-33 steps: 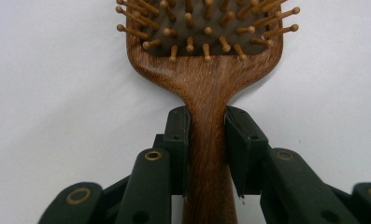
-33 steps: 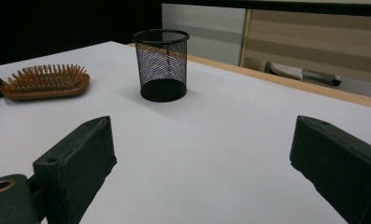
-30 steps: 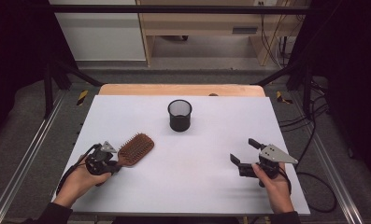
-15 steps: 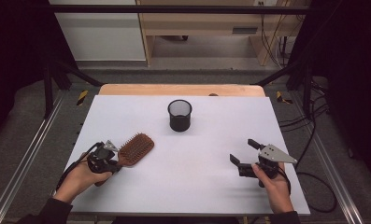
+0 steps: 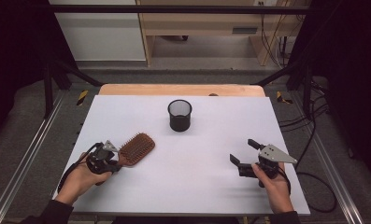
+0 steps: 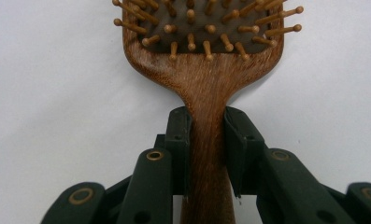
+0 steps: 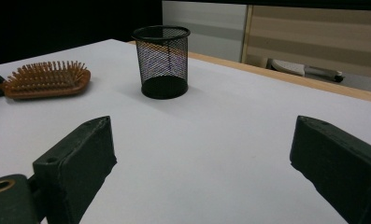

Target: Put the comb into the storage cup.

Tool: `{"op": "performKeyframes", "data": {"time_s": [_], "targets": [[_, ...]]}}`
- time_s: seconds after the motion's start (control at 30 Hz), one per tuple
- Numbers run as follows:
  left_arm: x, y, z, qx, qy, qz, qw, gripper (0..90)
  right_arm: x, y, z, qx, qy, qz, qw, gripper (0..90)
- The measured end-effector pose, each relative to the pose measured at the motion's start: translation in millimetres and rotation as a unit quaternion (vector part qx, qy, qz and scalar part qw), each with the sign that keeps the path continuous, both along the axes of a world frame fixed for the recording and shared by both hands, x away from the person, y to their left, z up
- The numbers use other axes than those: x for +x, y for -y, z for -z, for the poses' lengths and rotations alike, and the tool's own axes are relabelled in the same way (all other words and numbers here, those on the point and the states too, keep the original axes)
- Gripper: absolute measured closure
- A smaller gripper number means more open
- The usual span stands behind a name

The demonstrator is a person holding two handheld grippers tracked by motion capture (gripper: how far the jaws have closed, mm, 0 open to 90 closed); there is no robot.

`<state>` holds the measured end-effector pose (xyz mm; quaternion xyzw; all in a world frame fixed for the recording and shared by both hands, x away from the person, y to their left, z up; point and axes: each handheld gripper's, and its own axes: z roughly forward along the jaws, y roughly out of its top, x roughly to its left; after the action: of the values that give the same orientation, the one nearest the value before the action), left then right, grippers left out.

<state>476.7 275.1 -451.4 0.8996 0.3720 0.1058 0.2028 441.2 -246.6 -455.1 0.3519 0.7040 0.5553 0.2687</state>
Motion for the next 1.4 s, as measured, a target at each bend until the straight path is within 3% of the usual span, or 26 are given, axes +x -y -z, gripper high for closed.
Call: {"op": "performKeyframes", "data": {"time_s": [0.13,0.37,0.6,0.83,1.07,1.4], "targets": [[0.2,1.7,-1.3,-0.006,0.010,0.002,0.9999,72.7,-0.4,0.2,-0.3,0.001,0.001,0.001,1.0000,6.6],[-0.8,6.4,-5.9,-0.035,0.040,0.001,0.9986,72.7,-0.9,-0.7,-0.7,0.007,0.001,-0.001,1.0000,6.6],[-7.9,27.9,-10.7,-0.071,0.086,0.023,0.9935,72.7,-3.6,-8.9,-3.3,0.019,0.004,-0.013,0.9997,6.5],[-14.1,60.6,-16.6,-0.103,0.123,0.041,0.9863,72.7,-3.7,-29.7,-2.4,0.018,-0.013,-0.039,0.9990,5.7],[-15.5,88.5,-18.7,-0.111,0.133,0.064,0.9828,72.7,-3.1,-43.5,-1.3,0.023,-0.032,-0.052,0.9979,5.4],[-20.7,122.6,-14.4,-0.129,0.140,0.088,0.9779,72.7,-0.6,-62.4,0.4,0.053,-0.070,-0.073,0.9935,4.8]]}}
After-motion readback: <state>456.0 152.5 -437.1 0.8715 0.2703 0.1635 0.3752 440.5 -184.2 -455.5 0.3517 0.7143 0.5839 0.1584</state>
